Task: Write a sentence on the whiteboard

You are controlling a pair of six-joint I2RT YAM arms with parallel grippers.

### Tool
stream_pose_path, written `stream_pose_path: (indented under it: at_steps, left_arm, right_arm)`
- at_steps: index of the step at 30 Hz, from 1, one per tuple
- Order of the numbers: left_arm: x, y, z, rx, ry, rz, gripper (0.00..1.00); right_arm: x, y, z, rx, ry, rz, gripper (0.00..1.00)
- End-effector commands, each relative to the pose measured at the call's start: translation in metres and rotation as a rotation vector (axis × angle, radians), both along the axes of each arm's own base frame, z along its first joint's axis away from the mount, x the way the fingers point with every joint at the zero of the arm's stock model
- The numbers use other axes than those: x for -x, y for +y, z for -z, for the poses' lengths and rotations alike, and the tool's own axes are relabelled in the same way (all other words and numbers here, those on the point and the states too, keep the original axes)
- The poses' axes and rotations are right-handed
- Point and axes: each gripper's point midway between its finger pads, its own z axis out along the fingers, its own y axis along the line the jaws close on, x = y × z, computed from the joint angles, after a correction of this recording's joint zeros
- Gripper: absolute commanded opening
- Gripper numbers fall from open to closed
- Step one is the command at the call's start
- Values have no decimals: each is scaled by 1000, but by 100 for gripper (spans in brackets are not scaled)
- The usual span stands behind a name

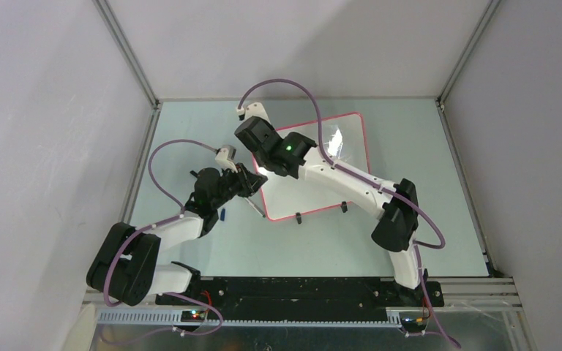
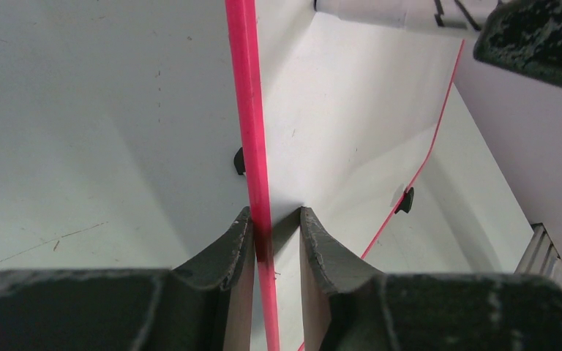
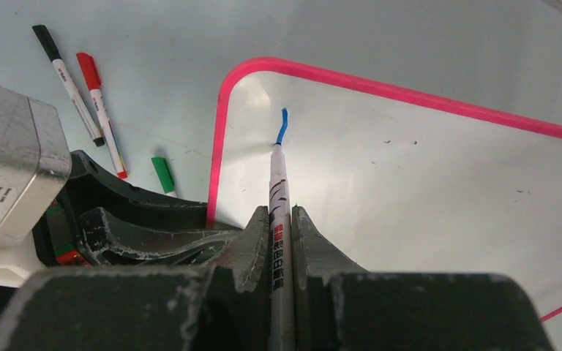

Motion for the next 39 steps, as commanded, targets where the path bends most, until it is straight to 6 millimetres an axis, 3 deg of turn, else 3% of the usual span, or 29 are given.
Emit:
stream_pose_path:
  at_steps: [1, 10, 21, 33, 39]
  left_arm:
    - [-8, 6, -11, -31, -53, -36, 24]
    - [-7, 6, -10, -32, -52, -35, 24]
    - [-7, 5, -10, -27, -50, -32, 24]
    - [-8, 5, -10, -24, -48, -32, 23]
    - [-8, 5, -10, -25, -43, -31, 16]
  right_arm:
    - [4, -5, -6, -32, 2, 12, 0]
    - [10, -7, -7, -37, 5, 7, 0]
    - [19, -12, -48, -132, -82, -8, 0]
    - [11, -5, -43, -115, -82, -8, 0]
    - [6, -5, -38, -110, -77, -2, 0]
